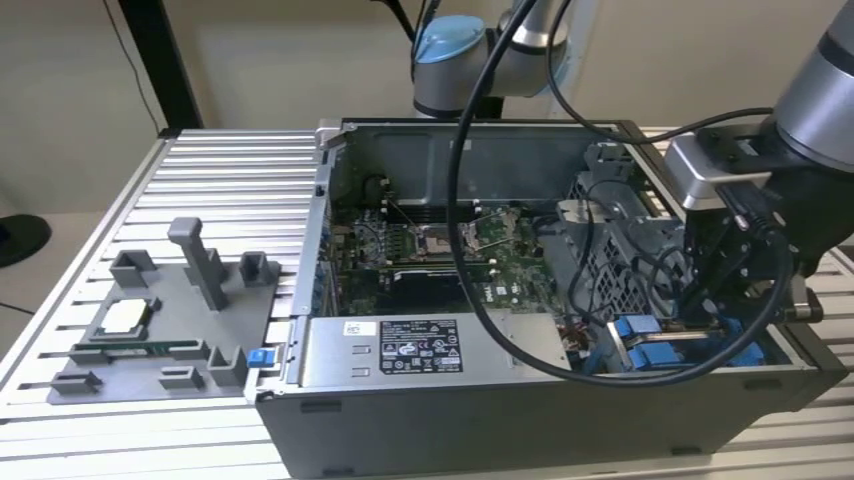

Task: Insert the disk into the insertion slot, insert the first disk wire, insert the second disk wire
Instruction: 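Insert the second disk wire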

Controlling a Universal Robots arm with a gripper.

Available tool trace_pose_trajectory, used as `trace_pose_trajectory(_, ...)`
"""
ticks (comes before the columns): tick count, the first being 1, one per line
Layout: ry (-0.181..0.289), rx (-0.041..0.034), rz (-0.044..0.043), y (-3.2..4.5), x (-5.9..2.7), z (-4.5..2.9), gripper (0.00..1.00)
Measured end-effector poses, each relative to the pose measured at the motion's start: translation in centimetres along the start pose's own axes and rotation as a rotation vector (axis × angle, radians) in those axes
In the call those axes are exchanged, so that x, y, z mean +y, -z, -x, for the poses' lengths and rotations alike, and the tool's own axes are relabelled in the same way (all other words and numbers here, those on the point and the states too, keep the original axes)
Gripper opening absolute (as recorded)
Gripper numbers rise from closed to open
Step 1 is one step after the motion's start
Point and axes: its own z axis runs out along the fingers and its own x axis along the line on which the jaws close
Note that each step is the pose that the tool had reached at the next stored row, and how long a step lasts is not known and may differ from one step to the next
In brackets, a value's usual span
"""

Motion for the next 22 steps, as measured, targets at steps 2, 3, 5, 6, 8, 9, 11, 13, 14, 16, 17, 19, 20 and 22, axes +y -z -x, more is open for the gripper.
trace_pose_trajectory(2, 0.001, -0.0003, -0.0099, -0.17, 0.01, 0.17, 0.0)
trace_pose_trajectory(3, 0.002, -0.0006, -0.0137, -0.24, 0.02, 0.25, 0.0)
trace_pose_trajectory(5, 0.003, -0.0008, -0.0189, -0.31, 0.02, 0.38, 0.0)
trace_pose_trajectory(6, 0.004, -0.001, -0.0206, -0.33, 0.08, 0.4, 0.0)
trace_pose_trajectory(8, 0.005, -0.0011, -0.0249, -0.34, 0.22, 0.43, 0.0)
trace_pose_trajectory(9, 0.006, -0.0013, -0.028, -0.36, 0.27, 0.44, 0.0)
trace_pose_trajectory(11, 0.011, -0.0018, -0.0319, -0.38, 0.5, 0.43, 0.0)
trace_pose_trajectory(13, 0.015, -0.0019, -0.0351, -0.38, 0.83, 0.42, 0.0)
trace_pose_trajectory(14, 0.016, -0.0023, -0.0372, -0.39, 0.94, 0.41, 0.0)
trace_pose_trajectory(16, 0.023, -0.003, -0.0439, -0.41, 0.98, 0.4, 0.0)
trace_pose_trajectory(17, 0.028, -0.0035, -0.0494, -0.43, 0.98, 0.41, 0.0)
trace_pose_trajectory(19, 0.039, -0.0044, -0.0614, -0.45, 0.98, 0.41, 0.0)
trace_pose_trajectory(20, 0.044, -0.0047, -0.0658, -0.46, 0.98, 0.4, 0.0)
trace_pose_trajectory(22, 0.047, -0.0053, -0.0687, -0.5, 1.04, 0.4, 0.0)
